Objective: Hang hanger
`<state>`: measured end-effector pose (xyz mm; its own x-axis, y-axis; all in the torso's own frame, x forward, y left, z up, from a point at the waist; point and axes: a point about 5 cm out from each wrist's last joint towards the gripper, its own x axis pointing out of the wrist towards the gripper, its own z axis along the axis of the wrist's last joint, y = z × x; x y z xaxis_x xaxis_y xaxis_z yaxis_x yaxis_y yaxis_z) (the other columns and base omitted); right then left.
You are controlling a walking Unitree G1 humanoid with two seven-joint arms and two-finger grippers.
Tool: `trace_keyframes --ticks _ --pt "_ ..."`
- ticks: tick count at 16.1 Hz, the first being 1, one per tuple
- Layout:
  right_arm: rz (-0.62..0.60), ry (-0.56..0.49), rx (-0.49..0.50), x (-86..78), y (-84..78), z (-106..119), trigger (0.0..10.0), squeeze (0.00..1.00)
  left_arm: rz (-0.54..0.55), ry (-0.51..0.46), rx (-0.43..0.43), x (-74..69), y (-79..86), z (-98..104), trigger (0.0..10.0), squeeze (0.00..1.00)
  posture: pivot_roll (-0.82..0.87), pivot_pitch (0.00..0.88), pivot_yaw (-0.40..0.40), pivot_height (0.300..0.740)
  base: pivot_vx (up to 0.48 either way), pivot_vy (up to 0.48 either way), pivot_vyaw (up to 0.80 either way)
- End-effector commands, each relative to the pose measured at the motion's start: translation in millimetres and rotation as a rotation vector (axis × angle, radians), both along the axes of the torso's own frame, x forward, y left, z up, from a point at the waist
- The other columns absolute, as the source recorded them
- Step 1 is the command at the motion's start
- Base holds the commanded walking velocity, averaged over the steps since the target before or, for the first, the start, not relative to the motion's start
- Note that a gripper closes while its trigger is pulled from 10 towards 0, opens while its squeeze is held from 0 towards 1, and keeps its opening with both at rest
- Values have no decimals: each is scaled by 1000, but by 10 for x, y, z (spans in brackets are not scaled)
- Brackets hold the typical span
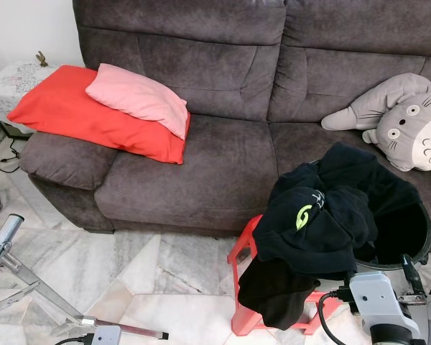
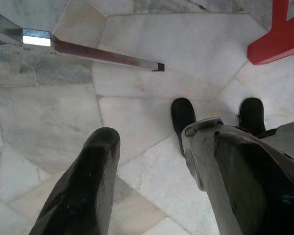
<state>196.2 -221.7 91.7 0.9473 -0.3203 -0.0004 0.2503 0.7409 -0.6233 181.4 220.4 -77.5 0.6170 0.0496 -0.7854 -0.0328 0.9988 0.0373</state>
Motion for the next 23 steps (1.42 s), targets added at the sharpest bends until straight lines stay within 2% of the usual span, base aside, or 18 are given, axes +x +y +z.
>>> trace_keyframes --ticks 1,3,5,9,14,15,19,20,21,23 --pt "-32 3 12 -28 -58 -41 10000 0 -18 49 7 -107 8 -53 10000 0 -182 186 -29 740 0 0 0" --pt "-32 -17 19 -11 -56 -22 10000 0 -18 49 6 -106 7 -53 10000 0 -181 187 -29 740 0 0 0" --pt "-54 -3 124 30 -41 -96 10000 0 -22 50 6 -106 4 -53 10000 0 -179 186 -28 740 0 0 0" --pt "-40 -36 109 157 -20 -48 10000 0 -28 51 11 -106 11 -52 10000 0 -174 186 -24 740 0 0 0" --pt "-63 -39 101 176 -47 -52 10000 0 -30 51 12 -108 16 -51 10000 0 -171 190 -21 740 0 0 0" --pt "-66 -33 100 167 -63 -67 0 0 -31 52 12 -108 16 -51 10000 0 -171 190 -20 740 0 0 0" --pt "-77 -27 88 162 -82 -94 0 0 -33 51 13 -107 14 -51 10000 0 -169 191 -21 740 0 0 0" --pt "-81 -24 87 163 -91 -102 824 0 -33 51 14 -108 15 -51 10000 0 -168 190 -22 740 0 0 0" --pt "-85 -20 91 165 -99 -108 10000 0 -33 51 13 -108 15 -51 10000 0 -168 191 -21 740 0 0 0" --pt "-80 -18 94 183 -109 -117 10000 0 -33 50 14 -108 16 -51 10000 0 -168 191 -21 740 0 0 0"
